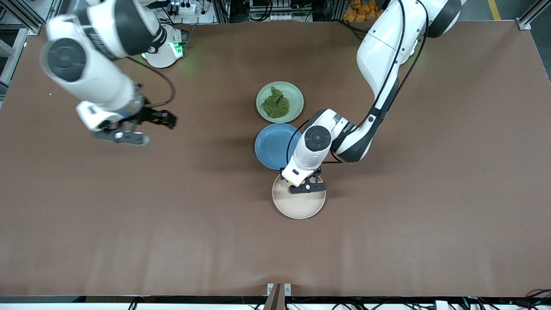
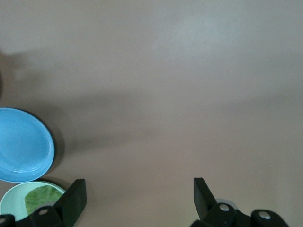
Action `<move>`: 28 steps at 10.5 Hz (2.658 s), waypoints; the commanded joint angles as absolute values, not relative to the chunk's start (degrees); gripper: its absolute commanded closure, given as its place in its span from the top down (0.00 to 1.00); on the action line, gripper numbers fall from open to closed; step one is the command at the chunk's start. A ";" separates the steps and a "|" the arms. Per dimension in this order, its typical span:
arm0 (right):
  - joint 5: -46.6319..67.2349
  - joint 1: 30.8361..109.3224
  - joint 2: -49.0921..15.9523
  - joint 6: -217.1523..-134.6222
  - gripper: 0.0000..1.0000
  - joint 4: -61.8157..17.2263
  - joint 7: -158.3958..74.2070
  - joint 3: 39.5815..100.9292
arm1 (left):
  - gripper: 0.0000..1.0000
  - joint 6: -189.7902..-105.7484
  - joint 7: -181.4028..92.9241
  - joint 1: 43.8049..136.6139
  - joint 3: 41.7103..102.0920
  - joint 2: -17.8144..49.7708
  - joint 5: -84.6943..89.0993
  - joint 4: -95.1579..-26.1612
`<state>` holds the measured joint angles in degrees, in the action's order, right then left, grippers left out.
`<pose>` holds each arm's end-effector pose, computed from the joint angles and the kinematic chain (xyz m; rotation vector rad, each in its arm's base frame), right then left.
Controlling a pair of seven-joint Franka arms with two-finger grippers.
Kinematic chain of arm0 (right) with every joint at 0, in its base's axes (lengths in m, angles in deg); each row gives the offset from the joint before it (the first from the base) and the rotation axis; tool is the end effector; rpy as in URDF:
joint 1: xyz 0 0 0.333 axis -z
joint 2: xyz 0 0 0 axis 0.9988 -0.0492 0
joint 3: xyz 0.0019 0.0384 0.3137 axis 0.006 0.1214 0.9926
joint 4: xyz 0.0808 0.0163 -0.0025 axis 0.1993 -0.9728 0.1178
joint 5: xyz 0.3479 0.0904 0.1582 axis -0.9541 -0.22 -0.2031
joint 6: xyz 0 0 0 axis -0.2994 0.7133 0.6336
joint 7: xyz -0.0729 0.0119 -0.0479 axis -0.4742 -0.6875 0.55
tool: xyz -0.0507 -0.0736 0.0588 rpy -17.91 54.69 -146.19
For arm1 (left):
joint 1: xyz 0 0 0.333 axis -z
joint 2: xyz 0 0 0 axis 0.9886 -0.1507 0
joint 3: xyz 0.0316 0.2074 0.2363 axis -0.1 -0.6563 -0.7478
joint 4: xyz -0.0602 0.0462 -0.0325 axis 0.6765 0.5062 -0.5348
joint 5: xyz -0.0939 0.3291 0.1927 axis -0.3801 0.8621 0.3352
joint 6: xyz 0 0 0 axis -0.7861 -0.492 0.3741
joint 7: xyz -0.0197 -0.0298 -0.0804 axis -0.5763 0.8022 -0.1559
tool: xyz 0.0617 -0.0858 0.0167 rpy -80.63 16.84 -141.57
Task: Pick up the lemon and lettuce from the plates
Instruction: 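Grasp the lemon with the left gripper and lift it off the plate, then place the lemon on the table while the right gripper lowers onto lettuce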
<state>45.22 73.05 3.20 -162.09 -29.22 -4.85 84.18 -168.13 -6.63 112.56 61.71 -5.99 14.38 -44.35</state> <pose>0.5211 0.2185 0.4751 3.0971 -0.2744 -0.2212 0.5806 -0.4485 0.2044 3.0116 0.1452 0.0753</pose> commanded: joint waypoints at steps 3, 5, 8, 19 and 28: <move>42.41 72.94 5.49 -176.15 1.00 -42.07 10.37 94.49 | 0.00 -163.97 -5.51 111.67 59.03 0.17 16.91 -43.39; 39.16 72.42 4.79 -185.47 1.00 -47.70 11.36 99.24 | 0.00 -157.47 -14.15 107.03 58.32 7.64 18.05 -43.39; 39.24 67.16 1.37 -189.10 1.00 -48.34 15.48 100.93 | 0.00 -151.99 -33.40 95.26 58.85 12.07 15.59 -43.39; 55.48 47.02 -22.71 -197.64 1.00 -37.45 42.12 98.13 | 1.00 -156.99 -40.06 86.96 56.91 -3.76 20.60 -43.65; 58.05 45.88 -27.30 -197.64 1.00 -33.66 43.18 95.83 | 1.00 -144.81 -40.06 85.64 56.83 17.32 14.99 -43.21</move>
<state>56.44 47.21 -26.50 -198.23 -34.98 40.94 96.18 -148.29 -39.47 85.86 56.88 12.84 17.41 -41.31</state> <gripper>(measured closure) 0.000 0.000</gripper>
